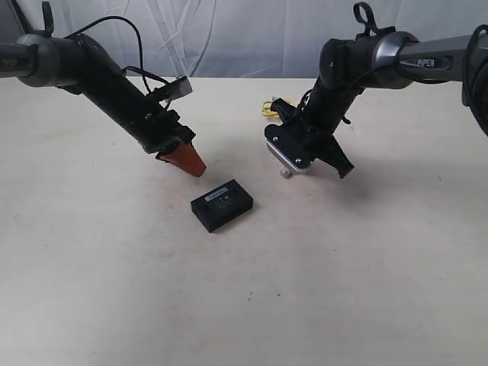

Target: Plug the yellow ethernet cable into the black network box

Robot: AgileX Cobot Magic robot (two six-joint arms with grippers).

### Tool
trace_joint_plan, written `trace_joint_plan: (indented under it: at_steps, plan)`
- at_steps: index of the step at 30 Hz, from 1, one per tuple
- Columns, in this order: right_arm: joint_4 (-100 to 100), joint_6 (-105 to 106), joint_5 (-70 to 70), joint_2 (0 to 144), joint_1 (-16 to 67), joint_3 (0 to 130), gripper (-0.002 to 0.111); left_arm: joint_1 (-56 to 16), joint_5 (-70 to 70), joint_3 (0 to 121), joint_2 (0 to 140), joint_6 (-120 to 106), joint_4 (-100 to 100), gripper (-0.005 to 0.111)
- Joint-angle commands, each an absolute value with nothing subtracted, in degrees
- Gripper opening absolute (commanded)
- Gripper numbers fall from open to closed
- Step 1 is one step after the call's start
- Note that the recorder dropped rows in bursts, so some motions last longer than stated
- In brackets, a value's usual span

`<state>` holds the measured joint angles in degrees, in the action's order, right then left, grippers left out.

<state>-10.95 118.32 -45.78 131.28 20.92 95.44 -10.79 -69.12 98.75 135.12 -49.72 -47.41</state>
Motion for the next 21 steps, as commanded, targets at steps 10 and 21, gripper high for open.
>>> trace_joint_plan:
  at_steps: [10,21]
  plan:
    - [0.00,75.54,-54.64,117.32,22.76,89.98,-0.001,-10.96,-67.05,98.85,134.79,-50.12,-47.90,0.000]
    - [9.29,33.41,-61.15,110.61,30.58,83.10,-0.001,-10.96,-66.44,98.85,134.79,-48.49,-48.64,0.000]
